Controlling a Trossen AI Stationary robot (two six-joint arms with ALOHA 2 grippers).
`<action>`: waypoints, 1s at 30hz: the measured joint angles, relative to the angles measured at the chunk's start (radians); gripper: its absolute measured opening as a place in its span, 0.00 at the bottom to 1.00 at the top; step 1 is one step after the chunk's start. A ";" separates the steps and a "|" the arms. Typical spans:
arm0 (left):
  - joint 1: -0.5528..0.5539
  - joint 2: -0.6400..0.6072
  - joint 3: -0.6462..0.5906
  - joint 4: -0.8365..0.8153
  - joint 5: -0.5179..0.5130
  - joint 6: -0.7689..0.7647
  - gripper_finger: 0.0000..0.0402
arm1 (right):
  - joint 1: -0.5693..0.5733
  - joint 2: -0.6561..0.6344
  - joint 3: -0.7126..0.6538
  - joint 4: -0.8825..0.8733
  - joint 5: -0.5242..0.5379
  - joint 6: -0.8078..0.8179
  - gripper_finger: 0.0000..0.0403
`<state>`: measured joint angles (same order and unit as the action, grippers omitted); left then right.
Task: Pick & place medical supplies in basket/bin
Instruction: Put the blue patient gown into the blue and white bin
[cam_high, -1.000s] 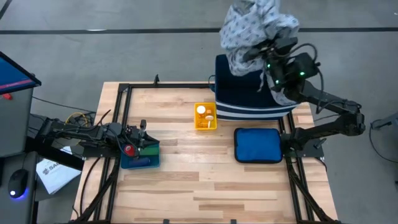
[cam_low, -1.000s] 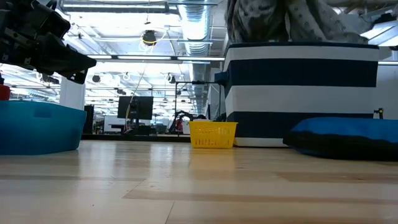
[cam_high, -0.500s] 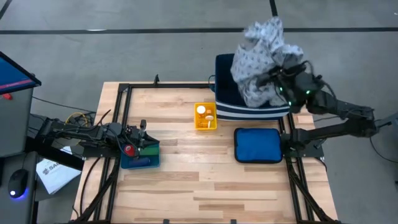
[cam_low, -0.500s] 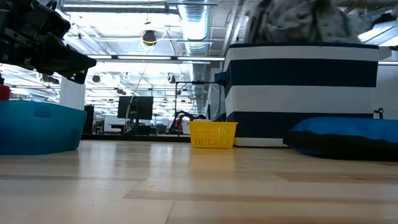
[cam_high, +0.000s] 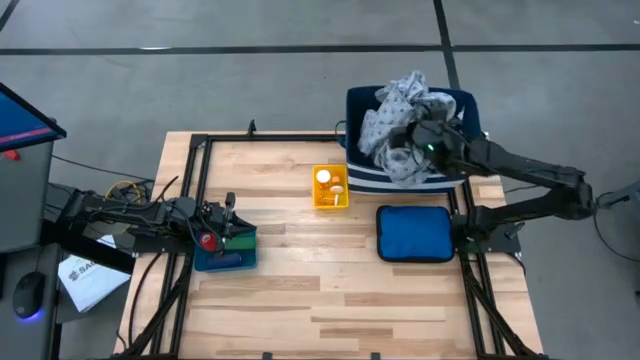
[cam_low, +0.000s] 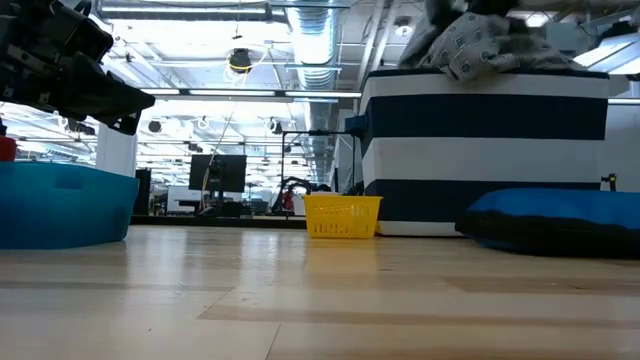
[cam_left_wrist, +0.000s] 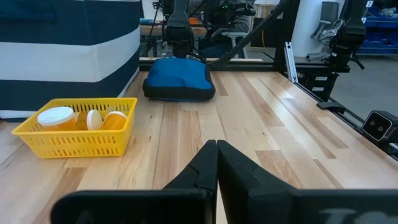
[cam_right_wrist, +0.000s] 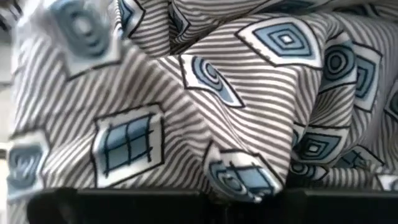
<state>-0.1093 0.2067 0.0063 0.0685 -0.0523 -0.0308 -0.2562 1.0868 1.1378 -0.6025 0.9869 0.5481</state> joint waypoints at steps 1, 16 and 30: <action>0.000 0.000 0.000 0.000 0.000 0.000 0.00 | -0.033 0.016 0.000 -0.012 -0.042 0.028 0.06; 0.000 0.000 0.000 0.000 0.000 0.000 0.00 | -0.298 0.274 0.001 -0.054 -0.393 0.084 0.06; 0.000 0.000 0.000 0.000 0.000 0.000 0.00 | -0.411 0.399 0.001 -0.131 -0.652 0.068 0.06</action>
<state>-0.1093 0.2070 0.0063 0.0685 -0.0521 -0.0307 -0.6669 1.4858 1.1389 -0.7331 0.3350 0.6164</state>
